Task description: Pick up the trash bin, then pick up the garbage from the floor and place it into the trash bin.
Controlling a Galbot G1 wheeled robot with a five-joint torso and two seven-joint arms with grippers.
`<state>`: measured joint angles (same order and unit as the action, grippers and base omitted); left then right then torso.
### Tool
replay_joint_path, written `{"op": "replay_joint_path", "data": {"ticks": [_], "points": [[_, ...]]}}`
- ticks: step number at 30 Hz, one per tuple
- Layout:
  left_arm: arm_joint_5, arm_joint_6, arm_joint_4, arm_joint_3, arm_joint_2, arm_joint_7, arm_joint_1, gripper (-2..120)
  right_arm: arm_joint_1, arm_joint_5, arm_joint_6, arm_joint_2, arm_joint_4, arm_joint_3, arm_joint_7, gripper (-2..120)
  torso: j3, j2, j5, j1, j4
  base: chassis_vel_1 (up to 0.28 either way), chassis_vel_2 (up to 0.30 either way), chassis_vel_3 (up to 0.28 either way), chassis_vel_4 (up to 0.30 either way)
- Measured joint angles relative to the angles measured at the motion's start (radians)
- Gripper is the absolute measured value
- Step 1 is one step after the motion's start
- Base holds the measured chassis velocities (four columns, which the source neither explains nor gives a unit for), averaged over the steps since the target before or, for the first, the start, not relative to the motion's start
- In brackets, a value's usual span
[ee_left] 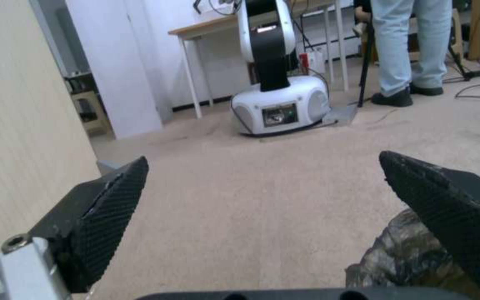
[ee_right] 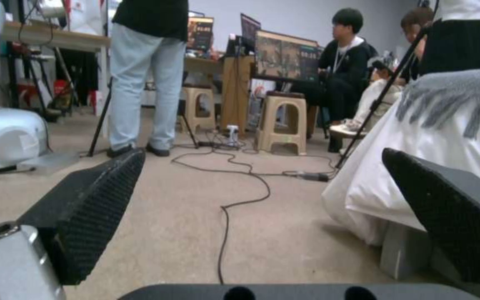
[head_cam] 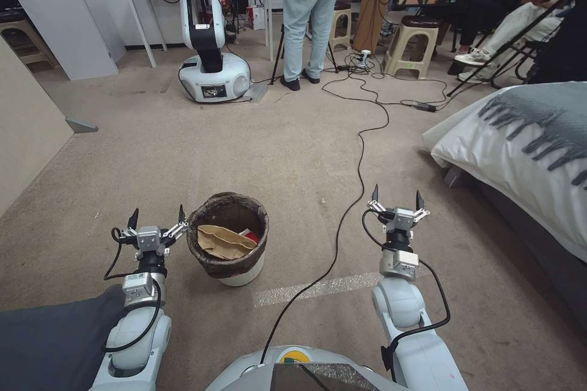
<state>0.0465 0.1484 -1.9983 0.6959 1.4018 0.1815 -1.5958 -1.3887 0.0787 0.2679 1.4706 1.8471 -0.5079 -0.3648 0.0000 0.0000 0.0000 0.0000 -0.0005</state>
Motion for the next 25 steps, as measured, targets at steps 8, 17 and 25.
{"op": "replay_joint_path", "data": {"ticks": [8, 17, 25], "points": [[-0.001, 0.001, 0.005, -0.003, 0.001, 0.006, 0.008, 100, -0.008, -0.001, 0.008, 0.005, 0.0, 0.0, 0.024, 100, 0.0, 0.0, 0.0001, 0.0, -0.0001, 0.0, 0.0, 0.0, 0.0], [-0.001, -0.003, 0.005, -0.003, 0.0, 0.006, 0.009, 100, -0.009, -0.002, 0.008, 0.005, 0.0, 0.0, 0.026, 100, 0.0, 0.0, 0.0001, 0.0, -0.0001, 0.0, 0.0, 0.0, 0.0], [0.003, -0.009, 0.004, -0.004, -0.001, 0.006, 0.01, 100, -0.009, -0.002, 0.007, 0.005, 0.0, 0.0, 0.026, 100, 0.0, 0.0, 0.0001, 0.0, -0.0001, 0.0, 0.0, 0.0, 0.0]]}}
